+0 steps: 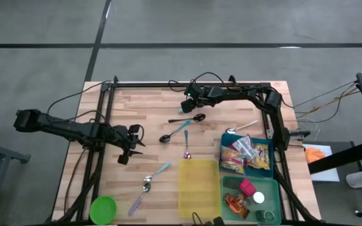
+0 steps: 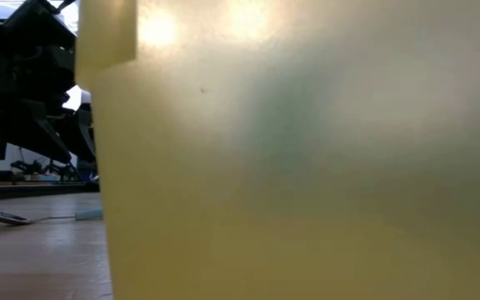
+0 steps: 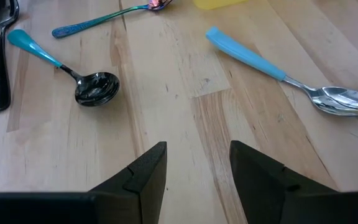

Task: Pick & Place Food Item
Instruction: Put the light blue spoon into the yellow bin

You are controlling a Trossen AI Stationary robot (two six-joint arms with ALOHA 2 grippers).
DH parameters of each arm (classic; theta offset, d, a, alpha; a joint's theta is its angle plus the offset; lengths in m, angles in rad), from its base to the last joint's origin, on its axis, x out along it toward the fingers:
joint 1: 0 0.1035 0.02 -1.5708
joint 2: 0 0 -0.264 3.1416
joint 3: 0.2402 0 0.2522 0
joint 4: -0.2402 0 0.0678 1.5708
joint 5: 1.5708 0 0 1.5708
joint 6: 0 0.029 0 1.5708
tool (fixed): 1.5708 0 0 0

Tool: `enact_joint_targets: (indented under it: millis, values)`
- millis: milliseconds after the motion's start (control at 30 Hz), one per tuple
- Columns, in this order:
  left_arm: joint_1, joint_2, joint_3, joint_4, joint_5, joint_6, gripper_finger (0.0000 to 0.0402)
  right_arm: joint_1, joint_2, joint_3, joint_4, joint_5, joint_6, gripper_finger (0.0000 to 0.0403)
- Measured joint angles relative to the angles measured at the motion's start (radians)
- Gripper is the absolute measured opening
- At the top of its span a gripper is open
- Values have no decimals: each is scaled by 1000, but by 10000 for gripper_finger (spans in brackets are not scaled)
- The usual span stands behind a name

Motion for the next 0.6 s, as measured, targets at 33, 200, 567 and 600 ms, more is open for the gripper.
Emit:
enact_joint_targets:
  millis: [33, 200, 567, 600]
  values:
    - [0, 0, 0, 0, 0, 0, 174, 0, 0, 2, -7, -7, 0, 182]
    - [0, 0, 0, 0, 0, 0, 174, 1, -1, 3, -46, -24, 1, 182]
    - [0, 0, 0, 0, 0, 0, 174, 21, -11, 2, -154, -150, -14, 182]
    - [0, 0, 0, 0, 0, -1, 174, 27, -14, 1, -164, -151, -19, 182]
